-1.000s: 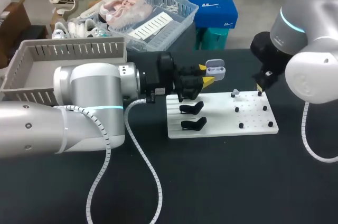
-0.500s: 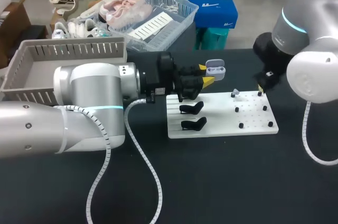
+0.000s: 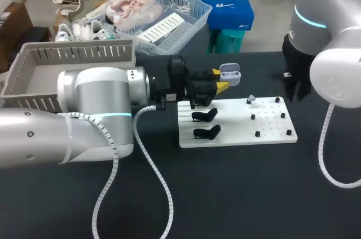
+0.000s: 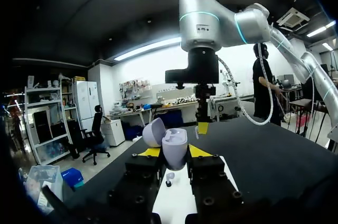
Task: Pick up each earbud case from the left stands, insert the matching earbuds, close the lid, and place the case in the box.
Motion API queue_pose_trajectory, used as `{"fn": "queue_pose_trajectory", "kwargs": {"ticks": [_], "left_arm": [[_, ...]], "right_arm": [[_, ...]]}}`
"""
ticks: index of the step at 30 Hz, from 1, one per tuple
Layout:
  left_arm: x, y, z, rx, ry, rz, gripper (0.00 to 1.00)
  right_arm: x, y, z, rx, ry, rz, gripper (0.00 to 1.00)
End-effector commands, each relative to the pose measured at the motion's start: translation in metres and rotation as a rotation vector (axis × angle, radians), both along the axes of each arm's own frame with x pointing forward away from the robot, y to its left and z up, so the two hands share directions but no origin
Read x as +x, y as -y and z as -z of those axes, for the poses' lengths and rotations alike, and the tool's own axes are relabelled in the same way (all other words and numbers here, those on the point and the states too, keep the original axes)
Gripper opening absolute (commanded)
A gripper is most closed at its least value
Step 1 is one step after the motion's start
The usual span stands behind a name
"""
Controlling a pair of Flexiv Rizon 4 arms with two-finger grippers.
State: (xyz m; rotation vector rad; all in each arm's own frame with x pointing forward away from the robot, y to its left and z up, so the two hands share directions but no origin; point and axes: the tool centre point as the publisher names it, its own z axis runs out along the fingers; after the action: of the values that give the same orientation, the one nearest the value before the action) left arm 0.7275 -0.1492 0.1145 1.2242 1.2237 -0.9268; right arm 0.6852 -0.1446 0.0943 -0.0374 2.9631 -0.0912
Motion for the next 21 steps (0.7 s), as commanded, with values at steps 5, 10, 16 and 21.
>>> {"fn": "queue_pose_trajectory", "kwargs": {"ticks": [5, 10, 16, 21], "left_arm": [[-0.001, 0.001, 0.001, -0.002, 0.002, -0.006, 0.00], [-0.001, 0.001, 0.001, -0.002, 0.002, -0.006, 0.00], [-0.001, 0.001, 0.001, -0.002, 0.002, -0.006, 0.00], [-0.001, 0.001, 0.001, -0.002, 0.002, -0.006, 0.00]], "right_arm": [[-0.031, -0.023, -0.041, -0.094, 0.031, 0.595, 0.00], [-0.032, -0.032, -0.057, -0.071, 0.032, 0.732, 0.00], [-0.030, -0.040, -0.064, -0.050, 0.018, 0.760, 0.00], [-0.030, -0.040, -0.064, -0.050, 0.018, 0.760, 0.00]]}}
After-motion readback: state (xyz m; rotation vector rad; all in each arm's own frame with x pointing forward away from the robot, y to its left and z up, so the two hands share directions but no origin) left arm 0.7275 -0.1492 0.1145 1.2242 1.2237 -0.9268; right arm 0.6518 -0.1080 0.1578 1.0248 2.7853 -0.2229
